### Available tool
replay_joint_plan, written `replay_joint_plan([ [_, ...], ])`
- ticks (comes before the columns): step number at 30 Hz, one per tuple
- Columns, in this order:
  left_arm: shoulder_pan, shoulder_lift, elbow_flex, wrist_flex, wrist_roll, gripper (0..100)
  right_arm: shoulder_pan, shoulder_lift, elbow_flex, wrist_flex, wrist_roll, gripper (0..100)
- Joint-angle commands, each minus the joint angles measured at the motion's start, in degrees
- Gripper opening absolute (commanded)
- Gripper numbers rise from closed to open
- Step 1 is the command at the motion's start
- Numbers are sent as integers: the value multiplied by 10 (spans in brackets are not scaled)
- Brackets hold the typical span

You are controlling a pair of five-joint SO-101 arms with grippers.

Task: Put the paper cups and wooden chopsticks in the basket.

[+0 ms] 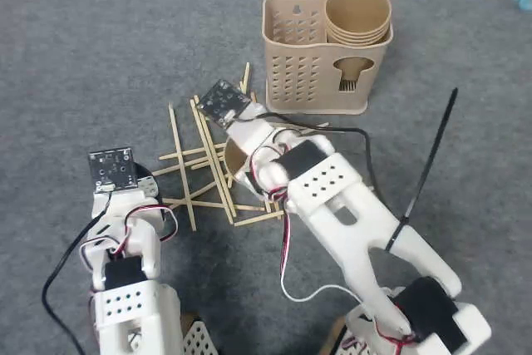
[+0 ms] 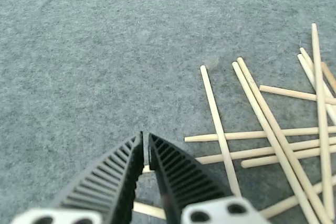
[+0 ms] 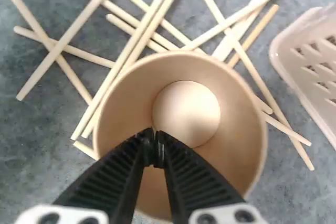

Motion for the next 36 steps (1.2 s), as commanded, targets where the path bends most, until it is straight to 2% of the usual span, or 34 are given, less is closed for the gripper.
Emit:
replay_joint_plan([
  [1, -1, -8, -2, -14, -7, 13, -1, -36, -84, 16, -4, 81],
  [4, -1, -8, -2, -13, -7, 13, 10, -36, -159, 79, -4, 127],
  [8, -1, -8, -2, -13, -7, 13, 34, -36, -269, 169, -1, 136],
  [13, -1, -8, -2, -13, -7, 13, 117, -30, -338, 221, -5, 138],
  [16, -1, -8, -2, -13, -7, 13, 137, -29, -306, 220, -5, 138],
  [36, -2, -8, -2, -13, -7, 13, 105, -29, -84, 73, -6, 139],
])
